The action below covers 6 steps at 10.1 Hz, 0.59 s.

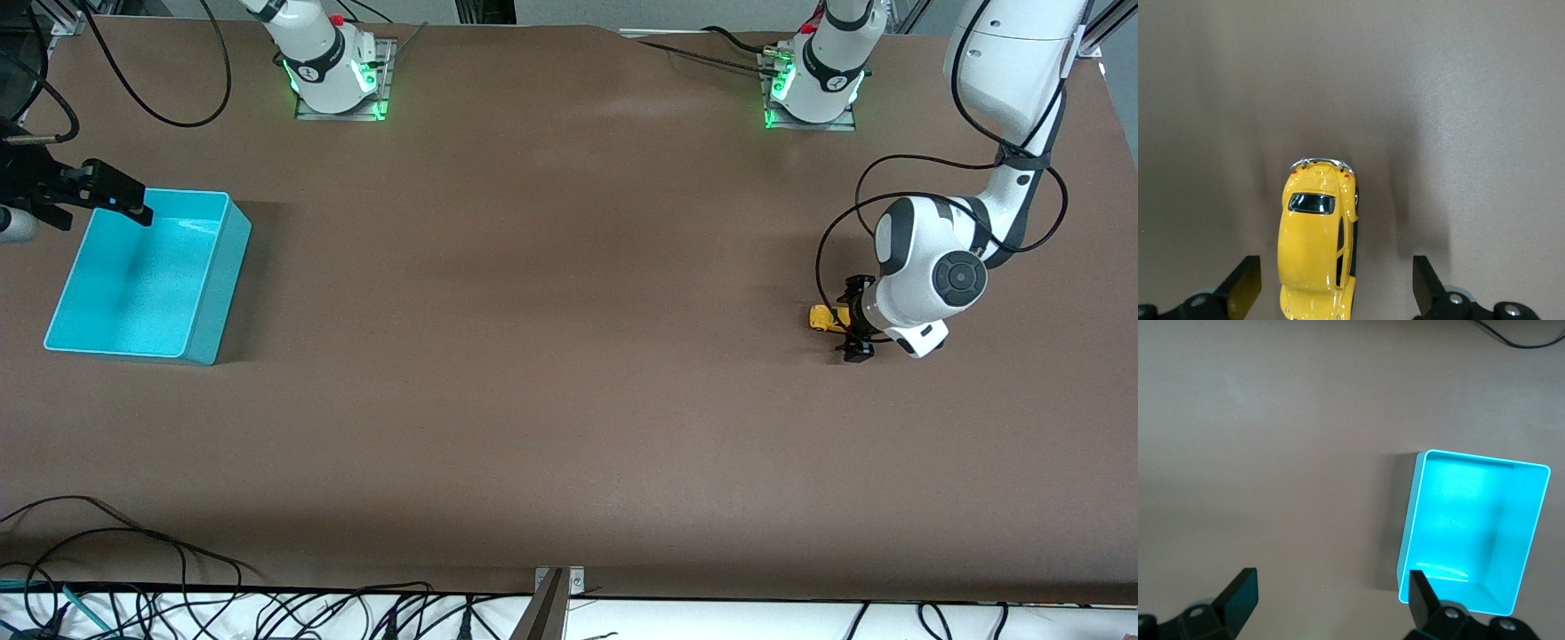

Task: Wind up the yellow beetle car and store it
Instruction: 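Close the left gripper on the yellow car's body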

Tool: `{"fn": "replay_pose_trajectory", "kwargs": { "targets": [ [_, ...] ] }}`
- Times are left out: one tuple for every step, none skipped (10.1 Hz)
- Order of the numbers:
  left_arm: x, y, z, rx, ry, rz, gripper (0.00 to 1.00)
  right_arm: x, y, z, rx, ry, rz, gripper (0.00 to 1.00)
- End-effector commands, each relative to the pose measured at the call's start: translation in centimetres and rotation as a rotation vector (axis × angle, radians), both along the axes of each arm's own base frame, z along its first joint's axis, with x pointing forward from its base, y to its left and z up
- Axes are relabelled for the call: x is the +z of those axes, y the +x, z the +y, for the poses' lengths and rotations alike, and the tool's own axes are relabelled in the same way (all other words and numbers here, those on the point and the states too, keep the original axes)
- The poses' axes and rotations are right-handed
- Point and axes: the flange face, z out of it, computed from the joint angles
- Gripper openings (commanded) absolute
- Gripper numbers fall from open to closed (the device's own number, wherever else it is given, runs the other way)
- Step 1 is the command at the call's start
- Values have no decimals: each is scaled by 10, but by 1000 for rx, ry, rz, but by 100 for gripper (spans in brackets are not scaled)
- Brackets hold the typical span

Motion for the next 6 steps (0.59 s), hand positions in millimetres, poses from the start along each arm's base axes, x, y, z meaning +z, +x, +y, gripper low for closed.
{"fn": "replay_pose_trajectory", "kwargs": {
  "targets": [
    [8,-8,-2,-34,25,24,100,3,-1,3,11,18,9,100],
    [10,-9,-2,-37,28,28,100,1,0,3,11,18,12,100],
    [7,-13,-2,-40,28,37,100,1,0,2,9,18,12,100],
    [7,-13,-2,-40,28,36,100,1,0,2,9,18,13,100],
    [5,-14,-2,-43,29,41,98,-1,1,2,8,20,17,100],
    [-1,-21,-2,-55,36,57,95,-2,0,1,5,20,24,100]
  ]
}}
